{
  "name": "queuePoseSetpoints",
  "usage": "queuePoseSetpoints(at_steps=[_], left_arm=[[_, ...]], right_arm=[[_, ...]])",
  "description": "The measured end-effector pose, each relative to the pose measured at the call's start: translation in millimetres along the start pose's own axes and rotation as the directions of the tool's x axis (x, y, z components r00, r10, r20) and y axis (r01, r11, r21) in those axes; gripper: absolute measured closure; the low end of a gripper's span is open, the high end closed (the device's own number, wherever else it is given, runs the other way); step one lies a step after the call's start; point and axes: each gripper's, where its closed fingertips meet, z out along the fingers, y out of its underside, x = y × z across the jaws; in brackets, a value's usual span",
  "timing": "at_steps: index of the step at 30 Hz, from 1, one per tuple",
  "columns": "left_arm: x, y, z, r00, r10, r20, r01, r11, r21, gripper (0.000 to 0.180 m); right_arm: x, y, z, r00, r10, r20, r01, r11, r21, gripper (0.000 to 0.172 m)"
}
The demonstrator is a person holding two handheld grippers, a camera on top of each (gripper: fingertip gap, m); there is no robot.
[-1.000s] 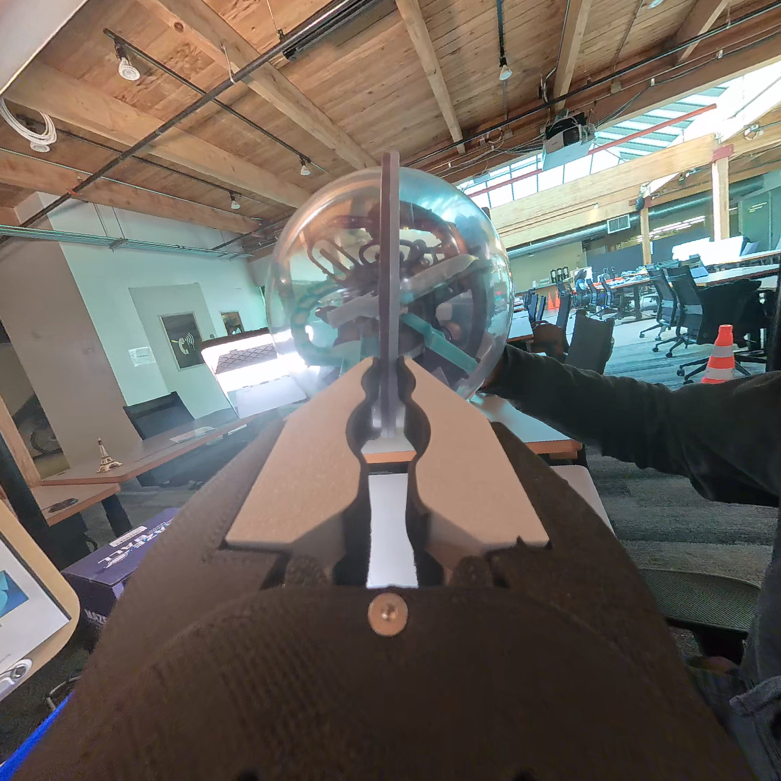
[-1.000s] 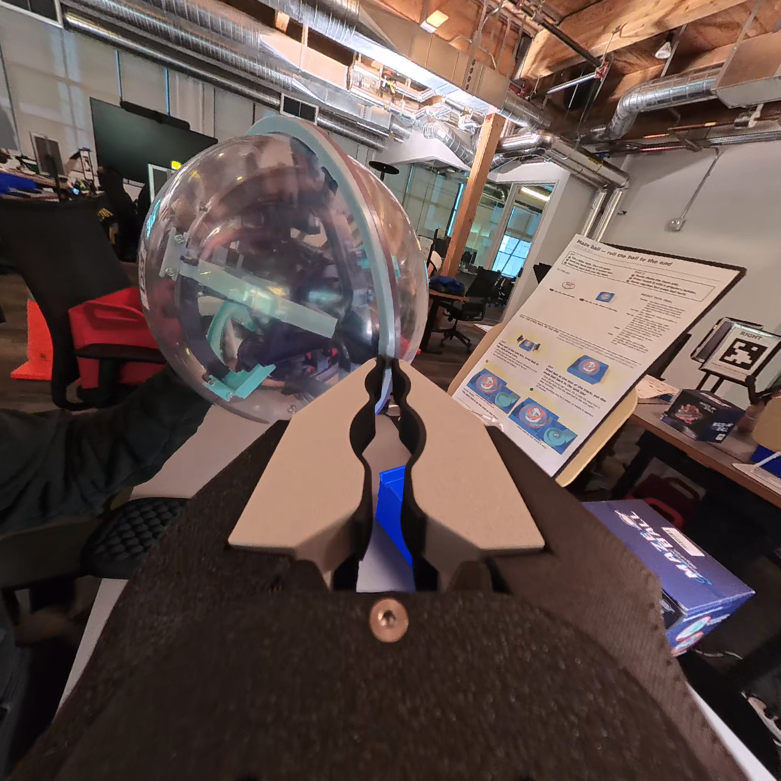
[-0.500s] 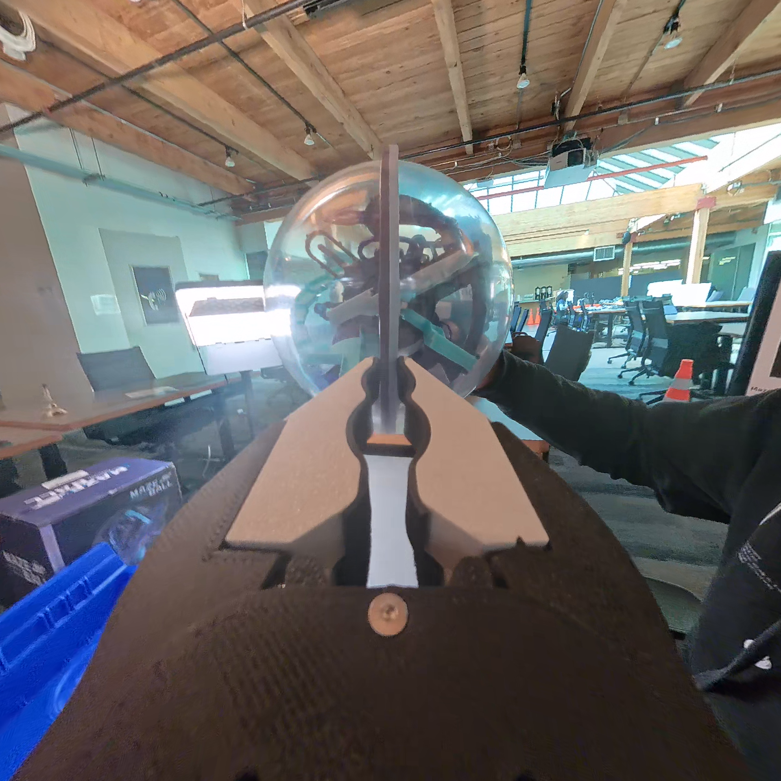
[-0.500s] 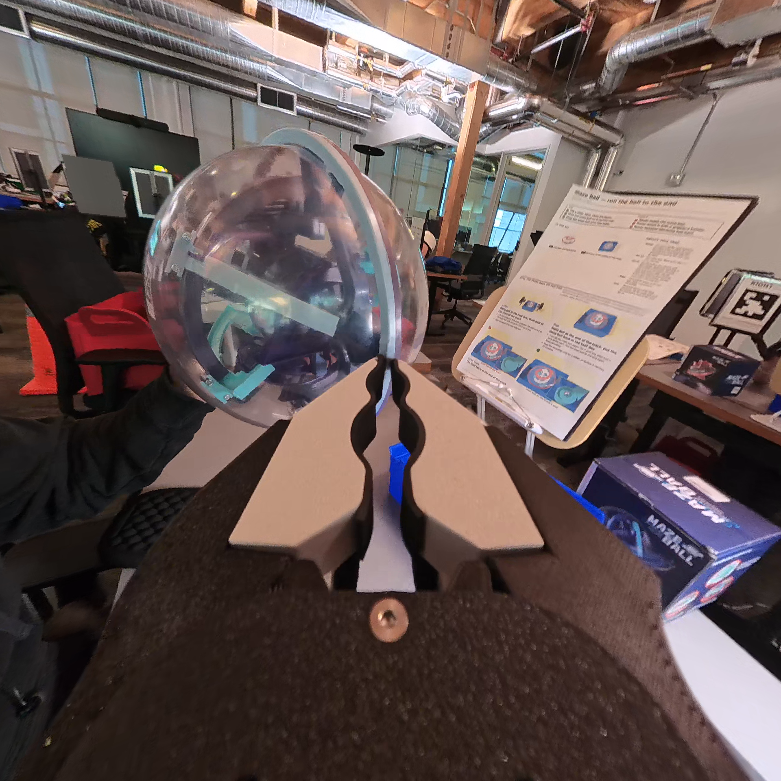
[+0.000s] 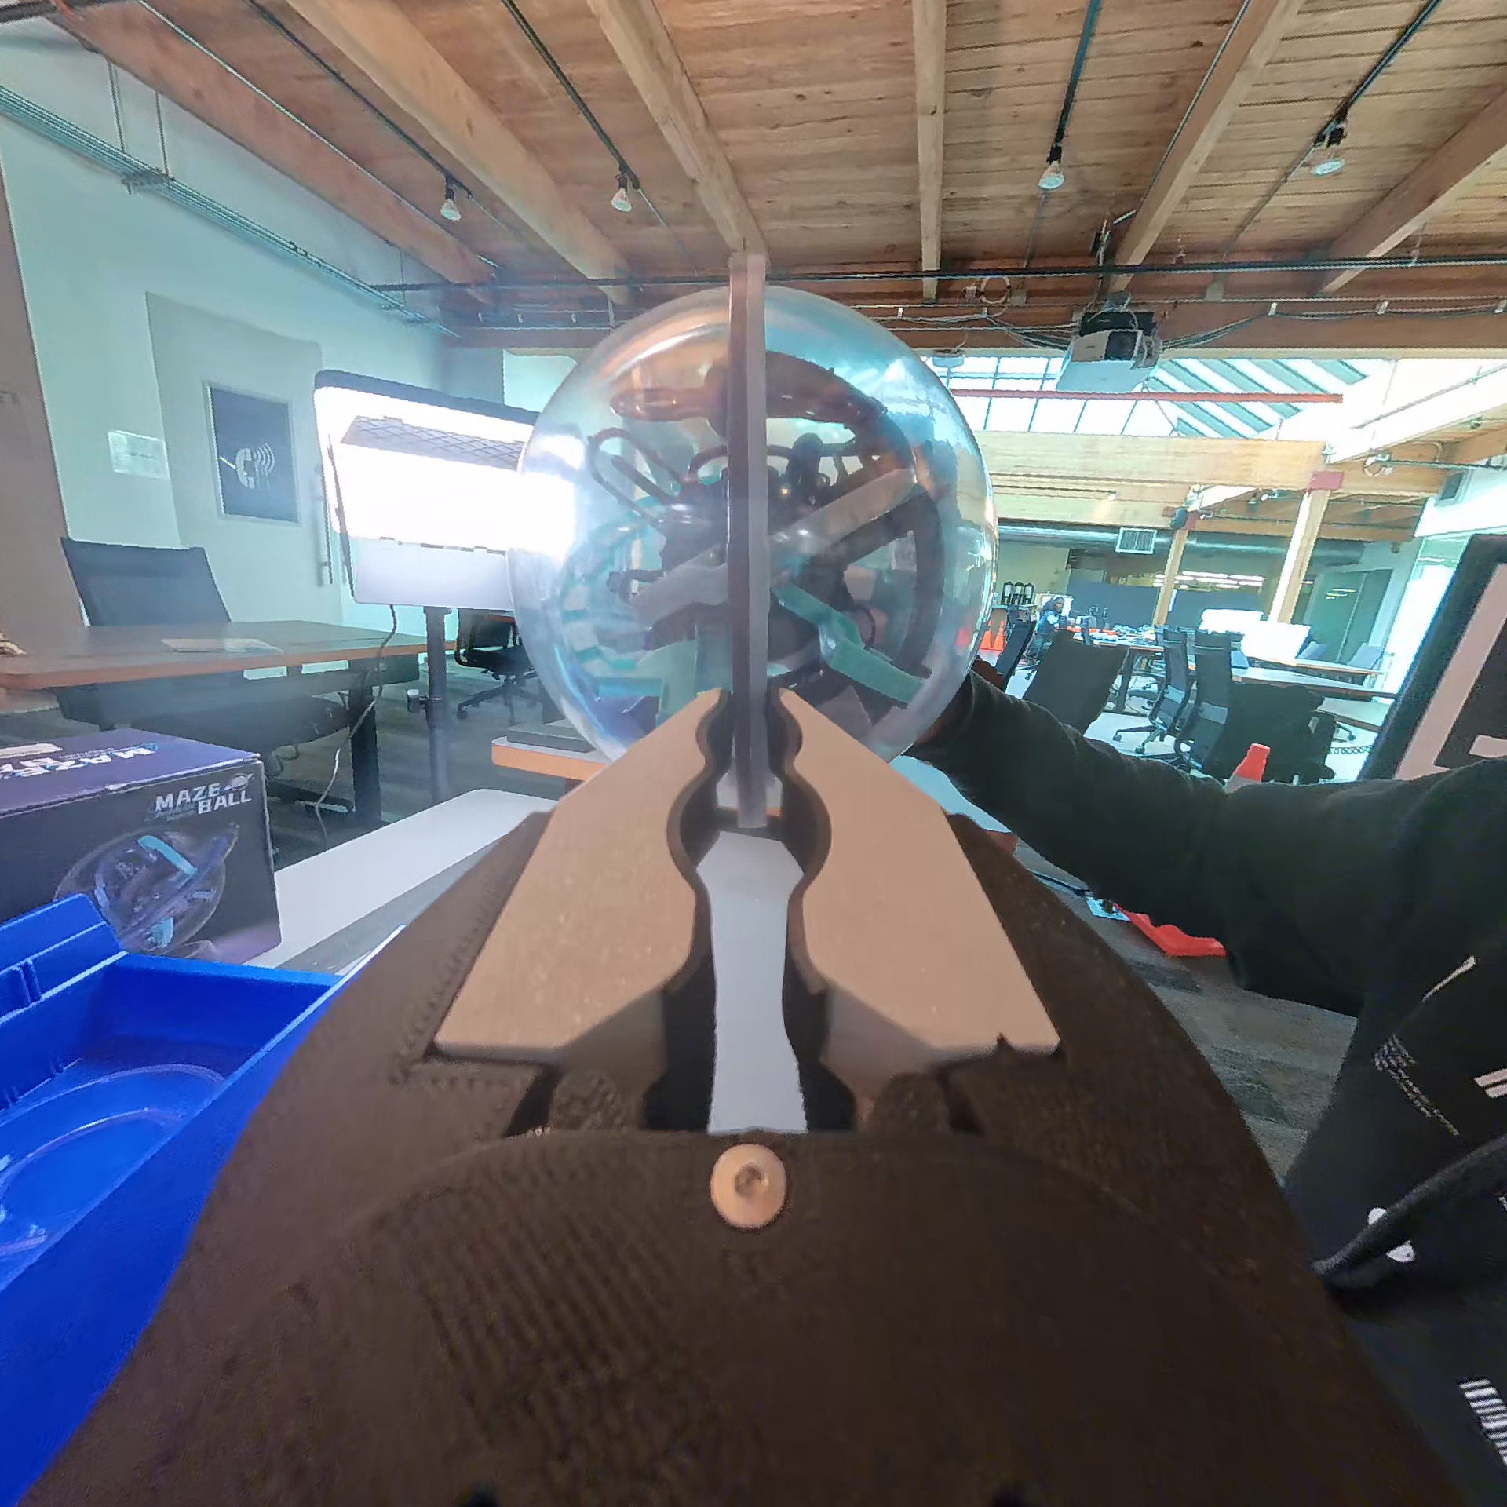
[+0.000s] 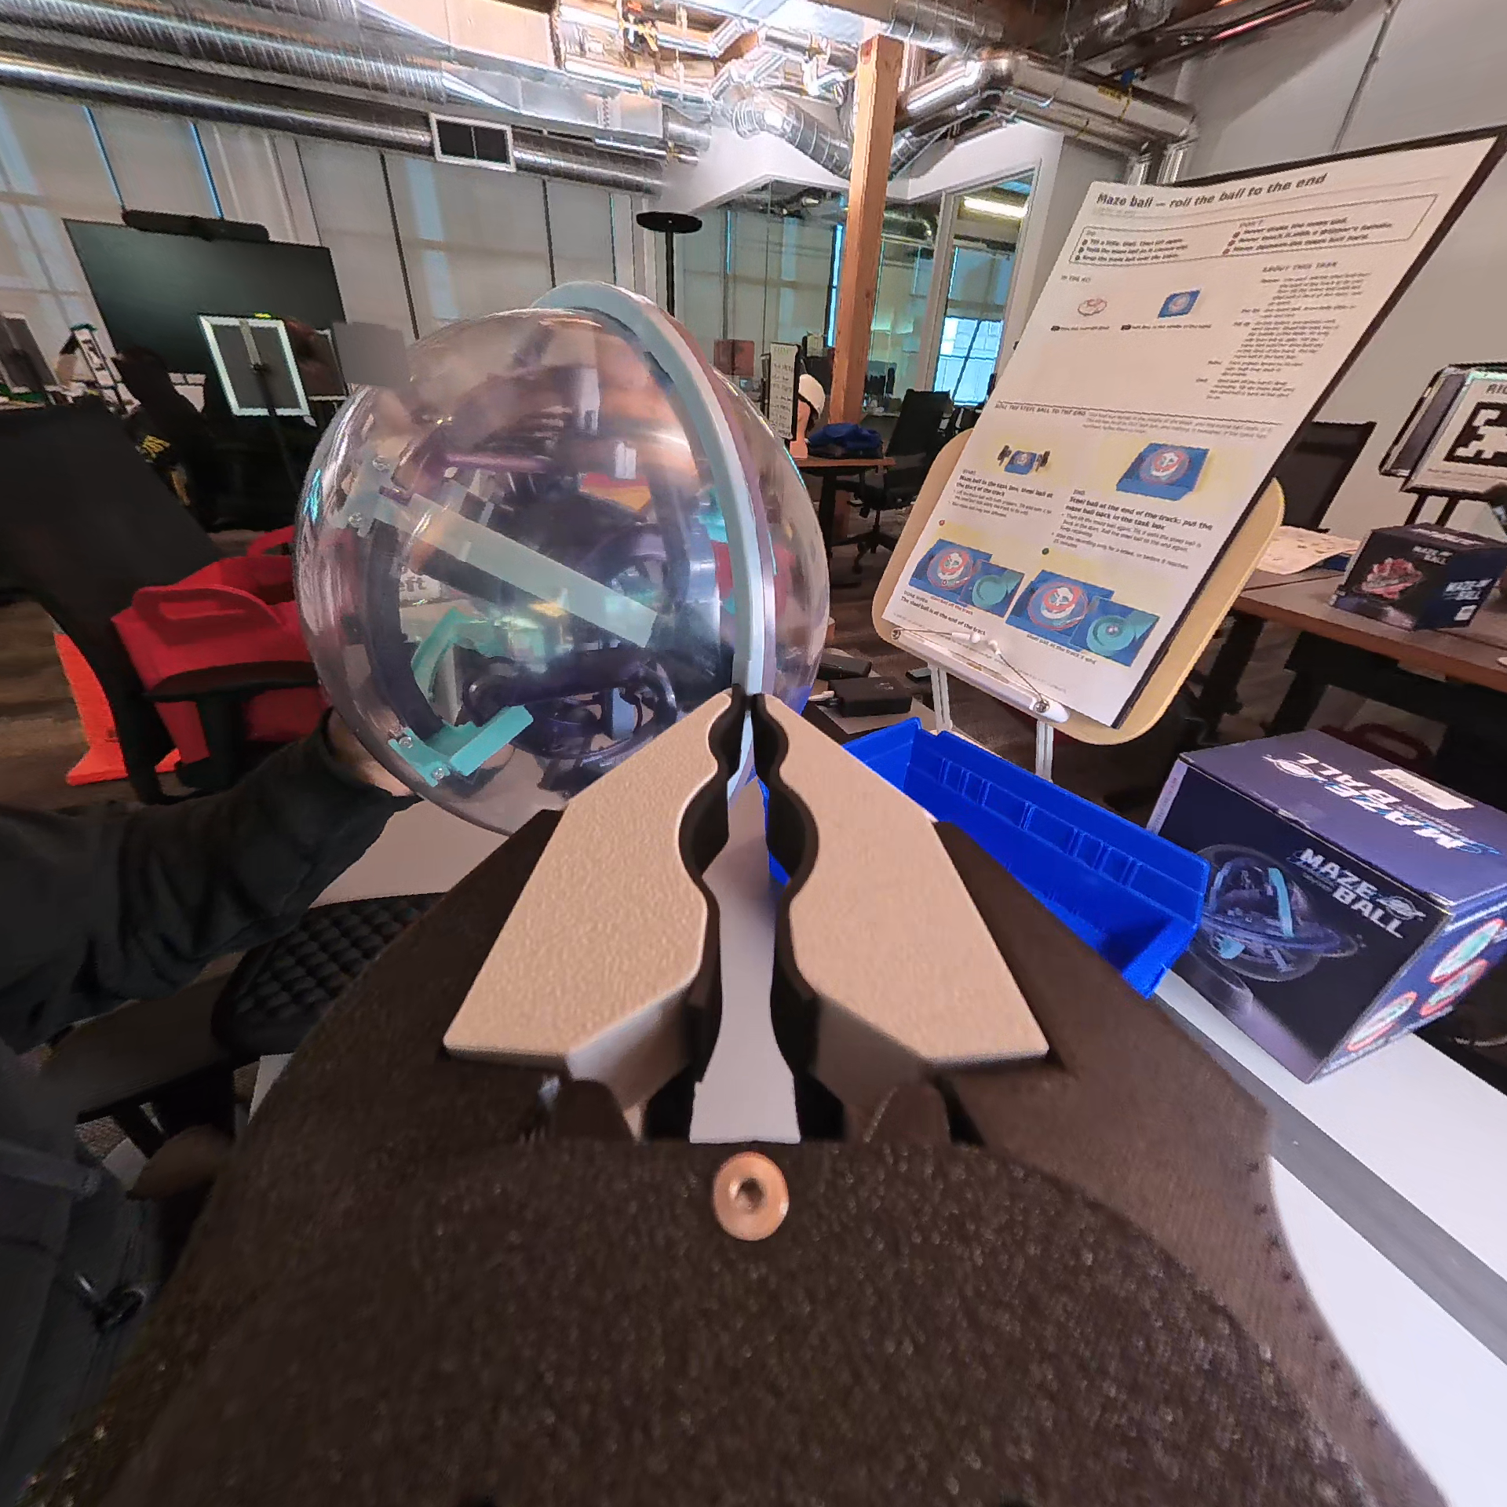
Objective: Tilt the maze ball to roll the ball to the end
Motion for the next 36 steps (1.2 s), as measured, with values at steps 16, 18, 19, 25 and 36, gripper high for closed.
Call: queuePoseSetpoints(at_steps=[16, 18, 19, 25, 36], left_arm=[[-2.7, 20.0, 13.0, 0.999, 0.050, -0.002, -0.050, 0.999, 0.009, 0.175], [-5.7, 19.0, 12.0, 0.999, 0.051, 0.007, -0.051, 0.999, 0.014, 0.175], [-6.9, 17.8, 11.4, 0.998, 0.059, 0.012, -0.060, 0.998, 0.018, 0.175], [-13.7, 8.5, 8.8, 0.992, 0.120, 0.047, -0.122, 0.992, 0.034, 0.174], [-27.4, 11.2, 3.3, 0.994, 0.079, 0.072, -0.084, 0.994, 0.065, 0.175]], right_arm=[[-14.4, -50.7, -0.6, 0.984, -0.177, -0.004, 0.177, 0.984, 0.033, 0.172], [-17.0, -51.1, -0.4, 0.981, -0.194, 0.001, 0.194, 0.980, 0.037, 0.172], [-19.3, -52.2, -0.3, 0.978, -0.210, 0.003, 0.210, 0.977, 0.045, 0.172], [-46.3, -68.0, 0.1, 0.930, -0.365, 0.036, 0.359, 0.925, 0.126, 0.172], [-71.5, -67.5, 7.8, 0.847, -0.530, 0.047, 0.525, 0.847, 0.086, 0.172]])
